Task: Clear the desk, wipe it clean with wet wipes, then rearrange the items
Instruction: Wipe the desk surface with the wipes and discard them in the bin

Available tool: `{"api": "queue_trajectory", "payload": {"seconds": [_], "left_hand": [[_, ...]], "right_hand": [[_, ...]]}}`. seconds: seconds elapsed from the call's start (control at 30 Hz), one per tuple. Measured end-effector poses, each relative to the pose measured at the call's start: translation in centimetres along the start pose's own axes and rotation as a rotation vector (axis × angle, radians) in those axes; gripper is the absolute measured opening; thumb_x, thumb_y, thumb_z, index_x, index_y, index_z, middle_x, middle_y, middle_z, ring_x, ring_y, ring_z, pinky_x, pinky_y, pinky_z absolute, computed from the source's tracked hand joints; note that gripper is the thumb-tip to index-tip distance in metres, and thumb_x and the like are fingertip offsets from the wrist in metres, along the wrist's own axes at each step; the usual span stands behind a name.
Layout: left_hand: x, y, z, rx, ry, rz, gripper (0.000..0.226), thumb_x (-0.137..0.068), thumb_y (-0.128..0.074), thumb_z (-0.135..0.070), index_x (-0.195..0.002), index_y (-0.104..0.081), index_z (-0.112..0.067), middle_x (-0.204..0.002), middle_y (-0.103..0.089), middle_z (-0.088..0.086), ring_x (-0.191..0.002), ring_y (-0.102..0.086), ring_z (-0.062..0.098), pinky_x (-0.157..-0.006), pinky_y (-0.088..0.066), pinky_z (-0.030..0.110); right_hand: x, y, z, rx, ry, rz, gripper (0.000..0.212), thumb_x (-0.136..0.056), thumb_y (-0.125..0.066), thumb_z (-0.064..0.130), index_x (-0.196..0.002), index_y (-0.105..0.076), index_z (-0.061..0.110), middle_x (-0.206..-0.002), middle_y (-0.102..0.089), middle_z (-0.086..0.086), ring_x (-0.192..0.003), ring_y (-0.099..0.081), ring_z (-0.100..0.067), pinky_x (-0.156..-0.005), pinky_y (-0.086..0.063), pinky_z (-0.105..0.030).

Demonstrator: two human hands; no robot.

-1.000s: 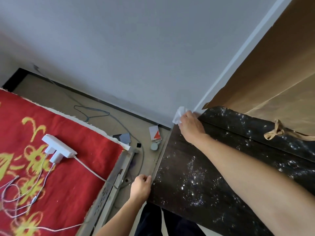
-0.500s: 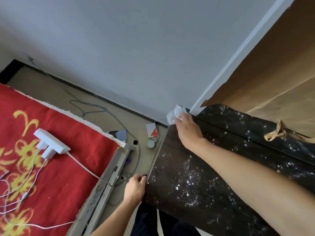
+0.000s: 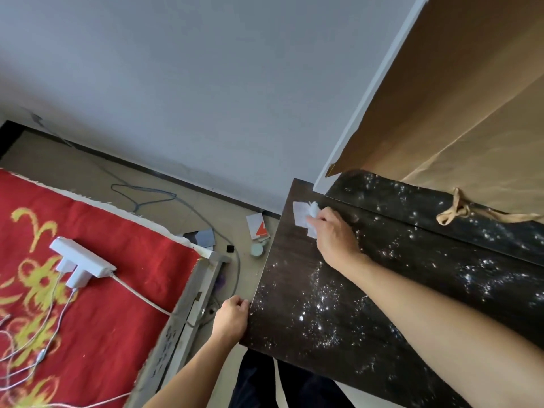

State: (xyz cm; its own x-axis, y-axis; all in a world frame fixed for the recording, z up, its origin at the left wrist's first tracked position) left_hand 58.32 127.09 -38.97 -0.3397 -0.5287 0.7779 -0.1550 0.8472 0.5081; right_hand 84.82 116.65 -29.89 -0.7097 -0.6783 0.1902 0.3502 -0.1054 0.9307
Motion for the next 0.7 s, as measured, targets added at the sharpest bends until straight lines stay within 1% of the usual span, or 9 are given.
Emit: {"api": "queue_trajectory", "payload": {"seconds": [0.07,0.13,0.23,0.3,0.33,0.43,0.5,0.53,0.7], "left_hand": [[0.0,0.0,-0.1,0.007,-0.005,0.008,0.027,-0.095,-0.045,-0.025,-0.091,-0.064,-0.006,-0.093,-0.066,0.01,-0.094,-0.061,0.029,-0.081,-0.047,0.037],[0.0,0.0,-0.2,0.002,-0.015,0.012,0.028,-0.096,-0.045,-0.024,-0.091,-0.064,-0.005,-0.093,-0.066,0.011,-0.094,-0.06,0.03,-0.08,-0.046,0.036],[0.0,0.0,-0.4,-0.024,-0.031,0.009,0.027,-0.095,-0.044,-0.024,-0.084,-0.062,-0.006,-0.089,-0.065,0.009,-0.09,-0.06,0.029,-0.075,-0.043,0.035],[0.0,0.0,-0.1,-0.017,-0.03,-0.004,0.027,-0.095,-0.044,-0.024,-0.075,-0.058,-0.011,-0.08,-0.062,0.005,-0.084,-0.058,0.027,-0.07,-0.041,0.033],[0.1,0.1,0.0,-0.009,-0.027,-0.014,0.029,-0.095,-0.044,-0.024,-0.07,-0.055,-0.014,-0.077,-0.06,0.002,-0.081,-0.057,0.025,-0.067,-0.04,0.032],[0.1,0.0,0.5,0.011,-0.014,-0.021,0.029,-0.095,-0.045,-0.025,-0.07,-0.056,-0.016,-0.077,-0.06,0.001,-0.08,-0.057,0.024,-0.067,-0.04,0.032],[0.1,-0.1,0.5,0.011,-0.016,-0.009,0.027,-0.095,-0.044,-0.025,-0.078,-0.061,-0.012,-0.081,-0.062,0.003,-0.085,-0.059,0.025,-0.071,-0.042,0.032],[0.2,-0.1,0.4,0.009,-0.022,-0.009,0.027,-0.095,-0.044,-0.025,-0.081,-0.062,-0.011,-0.083,-0.062,0.004,-0.087,-0.059,0.026,-0.072,-0.043,0.032],[0.3,-0.1,0.6,0.024,-0.038,-0.039,0.032,-0.096,-0.045,-0.027,-0.089,-0.065,-0.004,-0.091,-0.067,0.01,-0.091,-0.06,0.029,-0.076,-0.043,0.033]], "right_hand": [[3.6,-1.0,0.9,-0.057,0.114,0.036,0.025,-0.08,-0.063,-0.006,-0.097,-0.066,0.011,-0.089,-0.05,-0.002,-0.078,-0.055,-0.025,-0.057,-0.043,-0.029],[4.6,-0.3,0.8,-0.068,0.189,0.001,0.022,-0.073,-0.07,-0.007,-0.087,-0.069,0.011,-0.08,-0.05,0.001,-0.071,-0.054,-0.025,-0.053,-0.044,-0.03],[-0.1,1.9,-1.8,-0.001,0.018,-0.088,0.025,-0.073,-0.066,-0.007,-0.096,-0.07,0.001,-0.1,-0.06,-0.016,-0.089,-0.053,-0.034,-0.073,-0.053,-0.043],[-1.9,2.2,-3.1,-0.028,-0.144,-0.113,0.027,-0.074,-0.062,-0.009,-0.1,-0.066,-0.002,-0.111,-0.056,-0.018,-0.1,-0.051,-0.035,-0.085,-0.048,-0.042],[-1.5,1.7,-2.8,-0.067,-0.166,-0.114,0.026,-0.074,-0.062,-0.01,-0.098,-0.066,-0.002,-0.111,-0.056,-0.017,-0.1,-0.051,-0.034,-0.083,-0.047,-0.038],[4.3,-2.0,1.5,-0.102,0.053,0.015,0.014,-0.081,-0.058,-0.006,-0.092,-0.065,0.001,-0.105,-0.058,-0.013,-0.093,-0.056,-0.031,-0.068,-0.046,-0.028],[7.2,-3.2,3.2,-0.175,0.189,0.113,0.025,-0.084,-0.054,-0.005,-0.105,-0.063,0.003,-0.11,-0.057,-0.013,-0.098,-0.056,-0.03,-0.073,-0.052,-0.034],[6.2,-2.5,2.9,-0.194,0.191,0.078,0.033,-0.084,-0.053,-0.006,-0.114,-0.061,0.005,-0.112,-0.056,-0.013,-0.1,-0.055,-0.029,-0.078,-0.053,-0.038],[-3.9,1.2,0.5,-0.154,-0.094,-0.148,0.044,-0.083,-0.06,-0.007,-0.124,-0.057,0.008,-0.125,-0.051,-0.016,-0.11,-0.052,-0.032,-0.092,-0.046,-0.035]]}}
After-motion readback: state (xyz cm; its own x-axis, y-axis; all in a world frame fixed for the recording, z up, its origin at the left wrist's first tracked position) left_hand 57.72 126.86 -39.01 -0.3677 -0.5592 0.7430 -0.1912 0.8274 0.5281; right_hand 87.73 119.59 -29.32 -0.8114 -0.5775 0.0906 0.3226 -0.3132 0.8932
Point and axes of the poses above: each hand's wrist, its own x-axis away from the middle knuckle, its own y-axis out of the back of the hand, z = x × y, the point moved 9 cm from there along -x, towards the middle knuckle
